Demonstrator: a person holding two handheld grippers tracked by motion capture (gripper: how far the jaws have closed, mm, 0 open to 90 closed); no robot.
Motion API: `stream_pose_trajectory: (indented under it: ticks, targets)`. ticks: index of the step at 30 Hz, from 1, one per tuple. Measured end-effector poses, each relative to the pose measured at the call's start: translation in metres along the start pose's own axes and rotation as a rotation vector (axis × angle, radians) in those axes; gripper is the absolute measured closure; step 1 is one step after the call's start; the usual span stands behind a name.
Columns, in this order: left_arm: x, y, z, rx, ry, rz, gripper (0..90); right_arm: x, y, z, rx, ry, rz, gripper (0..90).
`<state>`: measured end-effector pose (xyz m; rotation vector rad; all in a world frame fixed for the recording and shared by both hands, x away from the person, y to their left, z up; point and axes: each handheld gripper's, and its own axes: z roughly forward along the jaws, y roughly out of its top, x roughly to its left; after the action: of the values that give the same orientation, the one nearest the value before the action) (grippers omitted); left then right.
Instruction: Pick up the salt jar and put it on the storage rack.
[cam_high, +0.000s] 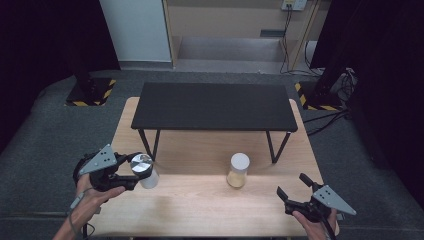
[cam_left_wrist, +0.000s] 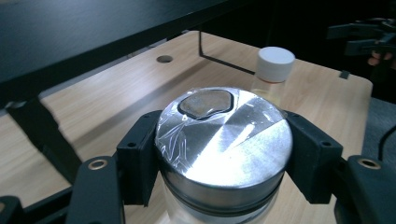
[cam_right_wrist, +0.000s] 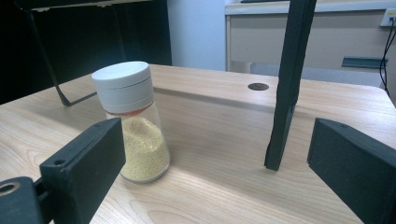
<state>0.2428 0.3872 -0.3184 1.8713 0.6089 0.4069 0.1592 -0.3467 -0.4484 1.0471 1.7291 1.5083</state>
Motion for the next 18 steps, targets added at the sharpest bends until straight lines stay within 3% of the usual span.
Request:
stream_pose_trajectory:
  ticks: [2, 7, 18]
  targets:
    - [0.002, 0.005, 0.002, -0.002, -0.022, -0.001, 33.8, 0.0, 0.0, 0.0, 0.001, 0.002, 0.001, 4.3]
    - [-0.001, 0.028, 0.012, 0.024, -0.051, 0.047, 33.8, 0.0, 0.0, 0.0, 0.002, 0.005, -0.002, 4.3]
    - [0.006, 0.068, 0.028, 0.024, -0.133, 0.092, 33.8, -0.001, 0.0, 0.0, 0.001, 0.006, 0.001, 4.3]
